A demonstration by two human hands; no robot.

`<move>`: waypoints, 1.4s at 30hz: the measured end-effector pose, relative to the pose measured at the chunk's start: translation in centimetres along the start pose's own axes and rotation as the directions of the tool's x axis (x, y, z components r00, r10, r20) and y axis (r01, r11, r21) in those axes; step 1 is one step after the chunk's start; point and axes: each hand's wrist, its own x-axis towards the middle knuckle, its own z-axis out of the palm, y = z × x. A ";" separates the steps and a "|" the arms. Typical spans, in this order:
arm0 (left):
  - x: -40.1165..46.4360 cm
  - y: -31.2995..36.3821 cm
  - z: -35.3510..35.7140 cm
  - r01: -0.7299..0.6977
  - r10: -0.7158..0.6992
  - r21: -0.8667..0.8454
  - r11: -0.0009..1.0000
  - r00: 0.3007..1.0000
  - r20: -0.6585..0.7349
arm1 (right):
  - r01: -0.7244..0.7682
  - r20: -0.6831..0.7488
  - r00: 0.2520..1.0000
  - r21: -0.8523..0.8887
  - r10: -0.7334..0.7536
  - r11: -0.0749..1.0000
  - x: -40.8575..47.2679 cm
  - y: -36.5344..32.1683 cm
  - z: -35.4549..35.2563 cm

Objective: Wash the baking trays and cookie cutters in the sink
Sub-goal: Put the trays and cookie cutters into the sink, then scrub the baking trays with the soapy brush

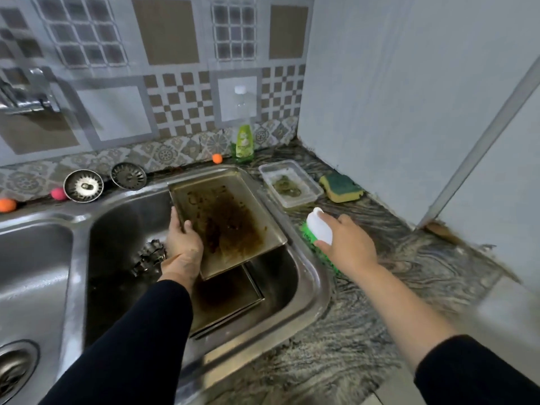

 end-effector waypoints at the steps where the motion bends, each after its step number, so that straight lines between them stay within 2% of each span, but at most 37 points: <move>1: -0.1 0.1 0.1 -0.011 0.011 0.002 1.000 1.000 0.002 | -0.002 -0.020 1.000 -0.009 0.001 1.000 0.0 0.1 0.2; 6: -0.1 0.4 -0.1 -0.055 0.055 -0.020 0.998 0.998 -0.012 | -0.066 -0.014 0.998 0.084 0.068 0.994 1.1 0.4 0.2; 9: -0.3 0.8 -0.9 -0.085 0.085 -0.060 0.995 0.996 -0.010 | -0.087 -0.101 0.989 0.177 0.106 0.980 2.6 -0.6 -1.4; 13: -0.4 1.5 -1.8 -0.163 0.162 -0.076 0.984 0.987 -0.018 | 0.023 -0.173 0.985 0.197 0.012 0.980 7.8 -3.2 -4.9; 17: -0.1 1.4 -1.9 -0.192 0.193 -0.066 0.979 0.981 -0.005 | 0.099 -0.128 0.989 0.183 -0.076 0.978 14.0 -5.7 -4.9; 22: 0.4 0.4 -1.9 -0.219 0.219 -0.030 0.975 0.976 -0.006 | 0.058 0.008 0.998 0.182 -0.060 0.982 18.3 -6.0 -0.2; 26: 0.6 -0.4 -1.6 -0.170 0.170 -0.026 0.985 0.985 -0.031 | 0.046 -0.020 0.999 0.204 -0.043 0.978 18.7 -5.2 2.0; 30: 0.5 -0.9 -1.4 -0.157 0.157 -0.038 0.987 0.987 -0.023 | 0.059 -0.048 0.998 0.203 -0.050 0.977 19.0 -6.0 0.8; 33: 0.1 -0.5 -1.2 -0.146 0.144 -0.085 0.986 0.989 -0.032 | 0.148 -0.133 0.985 0.301 -0.112 0.942 18.3 -8.9 -1.0; 36: -0.3 -0.3 -0.7 -0.140 0.138 -0.064 0.988 0.990 -0.035 | 0.287 -0.185 0.954 0.355 -0.234 0.890 16.6 -12.8 -2.0; 39: -0.6 0.2 -0.5 -0.199 0.198 -0.060 0.978 0.980 -0.027 | 0.344 -0.162 0.939 0.387 -0.304 0.855 14.6 -15.8 -1.2; 42: -0.6 0.5 -1.2 -0.244 0.240 -0.058 0.968 0.969 -0.065 | 0.380 -0.147 0.925 0.329 -0.351 0.864 11.5 -16.2 1.2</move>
